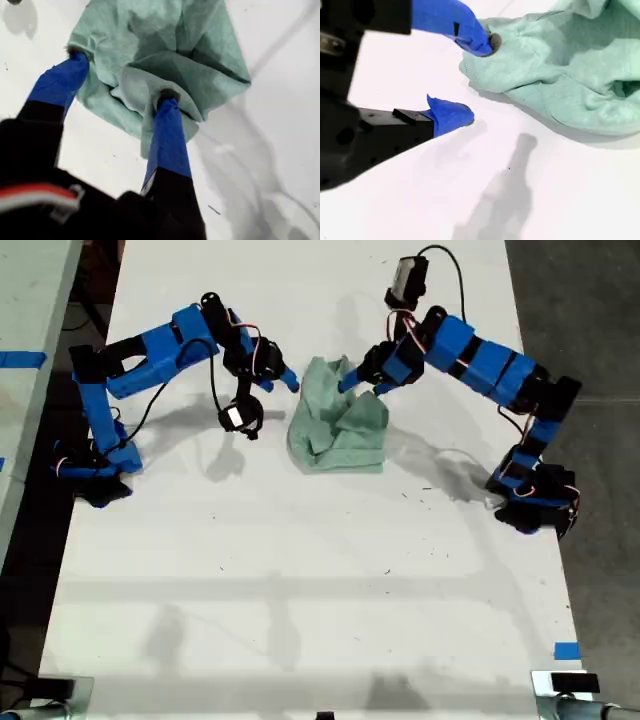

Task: Fold t shirt

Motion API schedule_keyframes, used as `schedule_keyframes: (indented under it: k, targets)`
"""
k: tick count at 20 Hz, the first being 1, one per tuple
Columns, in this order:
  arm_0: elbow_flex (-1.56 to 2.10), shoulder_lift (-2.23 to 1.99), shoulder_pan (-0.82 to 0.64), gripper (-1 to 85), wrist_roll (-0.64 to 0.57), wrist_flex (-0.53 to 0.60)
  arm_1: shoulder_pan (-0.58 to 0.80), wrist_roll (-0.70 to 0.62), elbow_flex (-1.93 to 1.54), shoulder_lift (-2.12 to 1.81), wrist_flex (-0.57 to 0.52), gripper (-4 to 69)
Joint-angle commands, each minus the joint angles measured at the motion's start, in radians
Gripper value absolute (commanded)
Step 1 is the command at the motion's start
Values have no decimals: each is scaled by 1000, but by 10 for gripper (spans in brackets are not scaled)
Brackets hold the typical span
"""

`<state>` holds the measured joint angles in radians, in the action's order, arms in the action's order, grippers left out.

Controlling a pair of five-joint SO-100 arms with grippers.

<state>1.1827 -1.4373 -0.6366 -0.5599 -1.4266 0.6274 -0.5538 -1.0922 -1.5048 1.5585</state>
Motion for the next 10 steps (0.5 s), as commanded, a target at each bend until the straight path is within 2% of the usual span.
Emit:
schedule_keyframes:
  k: [1,5,8,10]
  targets:
    - [-32,-58,-58,170,-3,-11,103,-37,20,-121,61,320]
    - [8,-98,-150,144,-17,-20,232,-89,-71,-210,123,308]
    - [17,-91,-115,36,-3,-25,230,-58,-279,-377,124,258]
    - [40,-72,-74,-2,40,-41,213,-3,-495,-545,101,53]
